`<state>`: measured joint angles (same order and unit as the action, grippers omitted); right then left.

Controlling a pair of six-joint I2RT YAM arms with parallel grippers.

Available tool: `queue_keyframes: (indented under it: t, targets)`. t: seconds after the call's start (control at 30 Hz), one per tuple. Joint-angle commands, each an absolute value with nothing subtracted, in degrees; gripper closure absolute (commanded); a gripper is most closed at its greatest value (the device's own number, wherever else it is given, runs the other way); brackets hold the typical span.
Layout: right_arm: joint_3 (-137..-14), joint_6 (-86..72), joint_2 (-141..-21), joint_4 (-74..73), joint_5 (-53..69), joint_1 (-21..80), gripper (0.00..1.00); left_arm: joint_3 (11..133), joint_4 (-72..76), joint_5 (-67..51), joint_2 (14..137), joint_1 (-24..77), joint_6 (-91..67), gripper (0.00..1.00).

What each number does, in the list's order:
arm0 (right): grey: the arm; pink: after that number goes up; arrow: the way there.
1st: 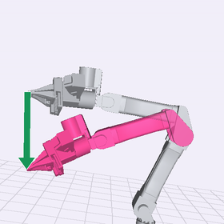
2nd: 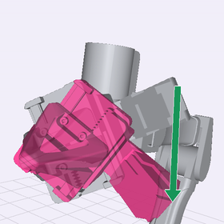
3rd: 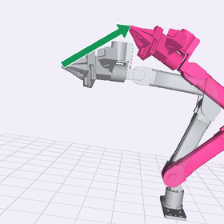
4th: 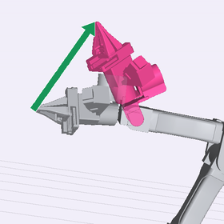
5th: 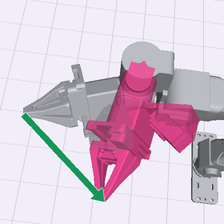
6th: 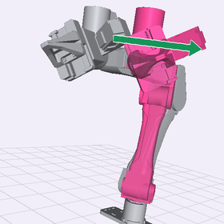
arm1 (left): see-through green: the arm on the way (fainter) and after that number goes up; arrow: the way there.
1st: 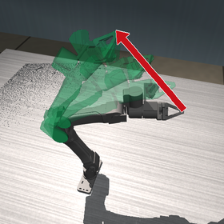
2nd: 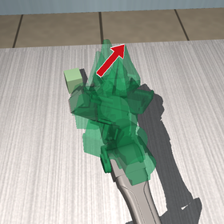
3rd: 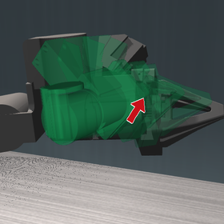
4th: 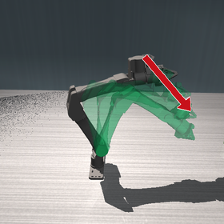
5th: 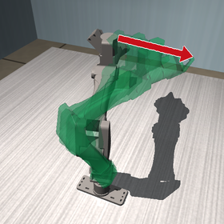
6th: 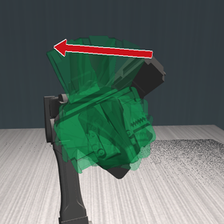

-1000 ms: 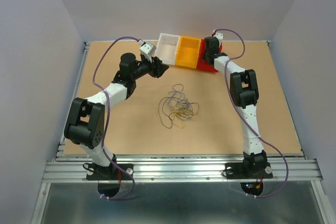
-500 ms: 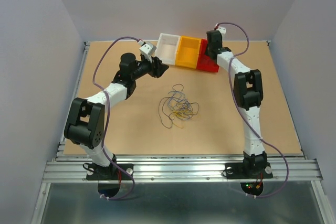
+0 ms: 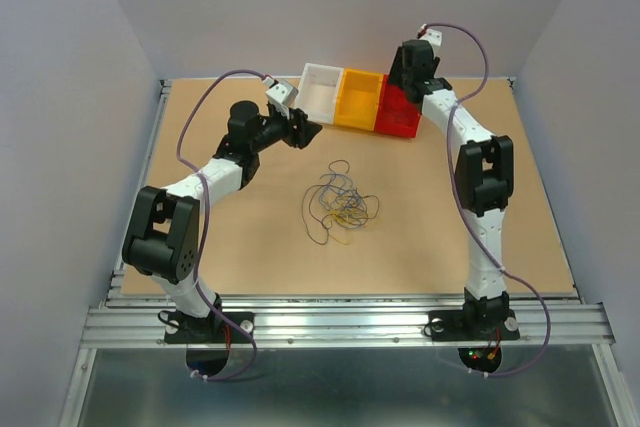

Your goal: Untangle the cables

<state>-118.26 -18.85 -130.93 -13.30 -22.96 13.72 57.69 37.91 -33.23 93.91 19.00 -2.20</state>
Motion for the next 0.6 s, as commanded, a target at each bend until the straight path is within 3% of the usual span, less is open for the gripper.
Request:
queue_keyframes:
  t: [0.0, 0.07, 0.27, 0.47, 0.57]
  targets:
    - [-114.9, -20.3, -124.5, -12.5, -23.6, 13.6, 0.32, 57.5, 40.3, -33.0, 91.3, 19.4, -0.9, 0.35]
    - [-109.8, -22.3, -121.6, -12.3, -22.3, 13.6, 0.32, 57.5, 40.2, -33.0, 91.3, 19.6, -0.6, 0.34]
    - [-92.4, -25.1, -109.0, -8.4, -3.6, 15.3, 0.33, 59.7, 35.6, -33.1, 92.2, 22.4, 3.1, 0.3]
    - [-67.5, -19.3, -95.4, -2.6, -2.9, 22.6, 0.36, 61.5, 31.6, -29.8, 92.6, 24.9, 6.7, 0.26]
    - [-59.8, -16.0, -93.7, -1.1, 1.4, 27.1, 0.31, 62.4, 30.4, -29.1, 93.2, 24.8, 7.2, 0.25]
